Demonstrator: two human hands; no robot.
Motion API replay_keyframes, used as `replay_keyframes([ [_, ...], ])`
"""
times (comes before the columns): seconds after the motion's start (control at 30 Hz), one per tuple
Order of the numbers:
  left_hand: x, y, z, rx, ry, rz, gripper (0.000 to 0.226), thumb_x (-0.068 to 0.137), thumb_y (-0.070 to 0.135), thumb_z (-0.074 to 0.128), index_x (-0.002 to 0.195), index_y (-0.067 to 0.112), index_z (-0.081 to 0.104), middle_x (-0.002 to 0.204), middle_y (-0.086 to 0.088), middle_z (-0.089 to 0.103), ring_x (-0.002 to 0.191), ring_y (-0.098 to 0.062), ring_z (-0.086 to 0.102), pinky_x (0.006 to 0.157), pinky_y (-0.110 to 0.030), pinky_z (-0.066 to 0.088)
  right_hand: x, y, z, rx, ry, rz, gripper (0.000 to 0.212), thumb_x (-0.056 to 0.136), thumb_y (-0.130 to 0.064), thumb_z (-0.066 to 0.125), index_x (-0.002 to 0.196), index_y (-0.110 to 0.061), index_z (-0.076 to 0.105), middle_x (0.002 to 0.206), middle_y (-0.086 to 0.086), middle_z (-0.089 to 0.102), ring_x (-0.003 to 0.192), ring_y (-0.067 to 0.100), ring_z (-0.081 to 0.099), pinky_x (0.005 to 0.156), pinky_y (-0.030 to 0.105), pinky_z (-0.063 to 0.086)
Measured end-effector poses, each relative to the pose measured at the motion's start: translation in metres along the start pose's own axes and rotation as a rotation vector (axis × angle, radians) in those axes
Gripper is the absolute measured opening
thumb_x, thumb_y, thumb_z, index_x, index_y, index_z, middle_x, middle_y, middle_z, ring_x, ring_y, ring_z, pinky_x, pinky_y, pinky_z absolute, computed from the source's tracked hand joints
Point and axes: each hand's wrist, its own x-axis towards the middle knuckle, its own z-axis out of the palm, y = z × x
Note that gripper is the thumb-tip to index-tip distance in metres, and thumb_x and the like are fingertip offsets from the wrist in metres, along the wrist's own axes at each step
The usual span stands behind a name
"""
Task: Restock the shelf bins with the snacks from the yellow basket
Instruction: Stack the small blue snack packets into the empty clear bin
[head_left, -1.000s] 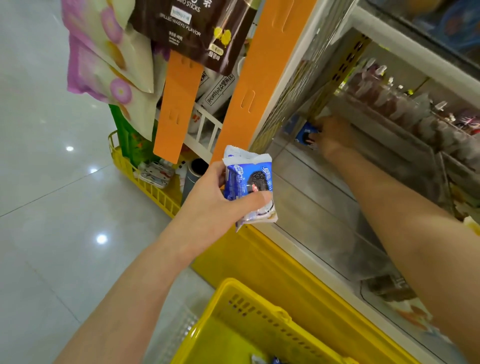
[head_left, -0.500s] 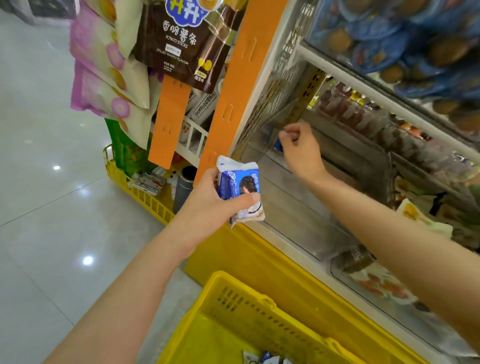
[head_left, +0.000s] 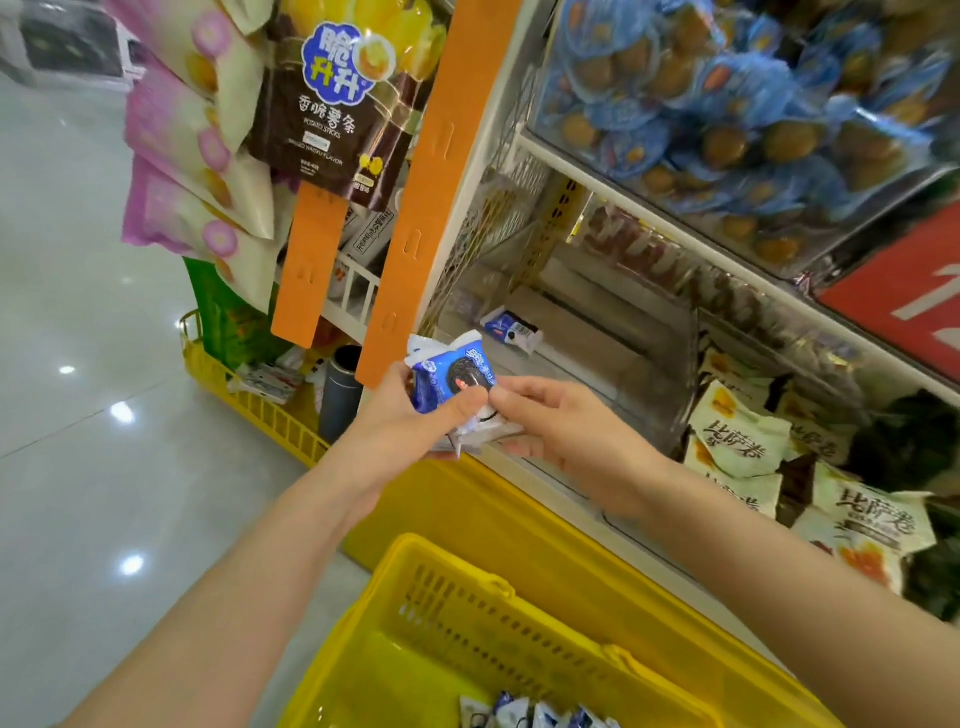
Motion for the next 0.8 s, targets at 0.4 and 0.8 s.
replay_keyframes([
  [0.4, 0.017, 0.013, -0.007, -0.198, 0.058, 0.118, 0.064, 0.071, 0.033, 0.066, 0.132, 0.029, 0.046, 0.120, 0.007, 0.063, 0.101, -0.014, 0.066, 0.076, -0.035, 0.057, 0.041, -0.007, -0.036, -0.363, 0.290, -0.457, 0.014, 0.093, -0.018, 0.055, 0.104, -0.026, 0.059, 0.099, -0.011, 0.064, 0.089, 0.001, 0.061, 0.078, 0.014, 0.048],
  [0.8, 0.054, 0.001, -0.021, -0.228, 0.222, 0.054, 0.046, 0.076, 0.021, 0.071, 0.118, 0.023, 0.052, 0.105, 0.002, 0.066, 0.076, -0.001, 0.068, 0.054, -0.018, 0.052, 0.215, 0.049, -0.099, -0.891, 0.208, -0.013, 0.053, 0.087, -0.025, 0.064, 0.132, -0.003, 0.045, 0.130, 0.017, 0.054, 0.117, 0.029, 0.053, 0.099, 0.038, 0.043],
])
